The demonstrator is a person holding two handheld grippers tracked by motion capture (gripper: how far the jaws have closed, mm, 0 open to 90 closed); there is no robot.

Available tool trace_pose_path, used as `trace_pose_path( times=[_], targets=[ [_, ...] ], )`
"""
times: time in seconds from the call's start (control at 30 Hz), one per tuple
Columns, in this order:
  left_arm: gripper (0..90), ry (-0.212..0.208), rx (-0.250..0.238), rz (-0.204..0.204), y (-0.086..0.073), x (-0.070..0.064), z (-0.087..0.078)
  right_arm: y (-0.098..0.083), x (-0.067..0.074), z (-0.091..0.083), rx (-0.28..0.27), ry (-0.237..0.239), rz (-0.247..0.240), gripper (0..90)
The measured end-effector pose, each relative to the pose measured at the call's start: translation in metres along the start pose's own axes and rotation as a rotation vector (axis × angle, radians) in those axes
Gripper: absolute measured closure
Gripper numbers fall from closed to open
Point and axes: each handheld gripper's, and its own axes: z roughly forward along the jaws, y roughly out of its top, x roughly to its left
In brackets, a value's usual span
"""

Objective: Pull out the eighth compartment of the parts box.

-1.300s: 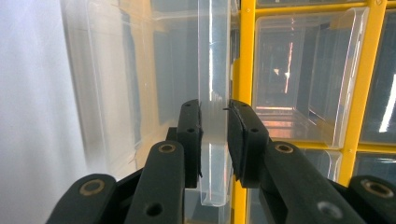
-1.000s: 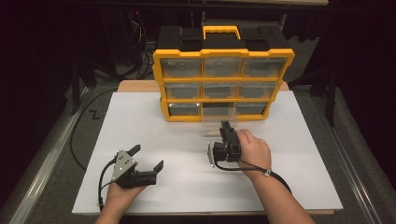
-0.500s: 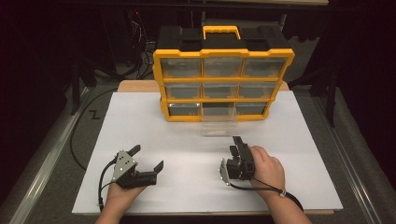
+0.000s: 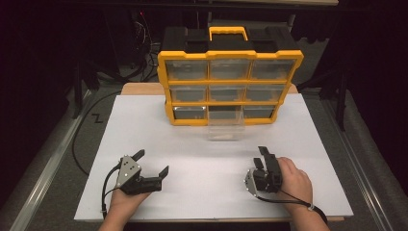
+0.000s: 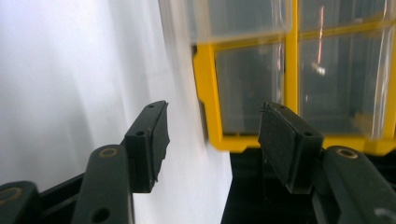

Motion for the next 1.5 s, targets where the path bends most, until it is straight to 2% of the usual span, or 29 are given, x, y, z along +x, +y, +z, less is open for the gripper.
trace_pose_path(
  times=[0.17, 0.27, 0.4, 0.53, 0.6, 0.7, 0.8, 1.0, 1.07, 1.13, 1.3, 1.5],
  targets=[
    [0.9, 0.004, -0.006, -0.004, 0.000, 0.000, -0.002, -0.002, -0.005, -0.002, 0.000, -0.014, 0.026, 39.7],
    [0.9, 0.003, -0.004, -0.001, 0.000, 0.000, -0.002, 0.000, -0.005, -0.002, -0.013, -0.009, 0.008, 35.8],
    [0.9, -0.001, -0.007, -0.001, 0.000, 0.000, -0.002, 0.002, -0.004, -0.001, -0.005, -0.003, 0.000, 27.9],
    [0.9, -0.001, -0.009, -0.003, 0.001, 0.001, -0.003, 0.002, -0.004, 0.000, 0.000, -0.011, -0.024, 16.5],
    [0.9, -0.002, -0.009, -0.002, 0.001, 0.001, -0.003, 0.002, -0.002, -0.001, 0.011, -0.009, -0.021, 10.1],
    [0.9, -0.005, -0.010, -0.004, 0.001, 0.001, -0.002, 0.002, -0.001, 0.000, 0.002, -0.019, -0.045, 1.0],
    [0.9, -0.005, -0.010, -0.005, 0.001, 0.001, -0.002, 0.004, -0.001, -0.002, -0.018, -0.056, -0.032, 0.9],
    [1.0, -0.002, -0.006, -0.011, 0.001, 0.001, -0.003, 0.003, -0.006, -0.004, -0.032, -0.097, 0.043, 0.9],
    [1.4, -0.002, -0.003, -0.013, 0.001, 0.001, -0.002, 0.001, -0.007, -0.005, -0.034, -0.083, 0.068, 0.9],
    [1.5, -0.002, -0.003, -0.012, 0.001, 0.001, -0.002, -0.001, -0.007, -0.004, -0.019, -0.070, 0.137, 0.9],
    [1.5, -0.001, -0.002, -0.014, 0.001, 0.002, -0.002, -0.008, -0.009, 0.000, 0.015, -0.026, 0.226, 0.9],
    [1.5, -0.002, -0.006, -0.016, 0.001, 0.002, -0.002, -0.018, -0.012, 0.004, 0.029, 0.045, 0.400, 1.0]
  ],
)
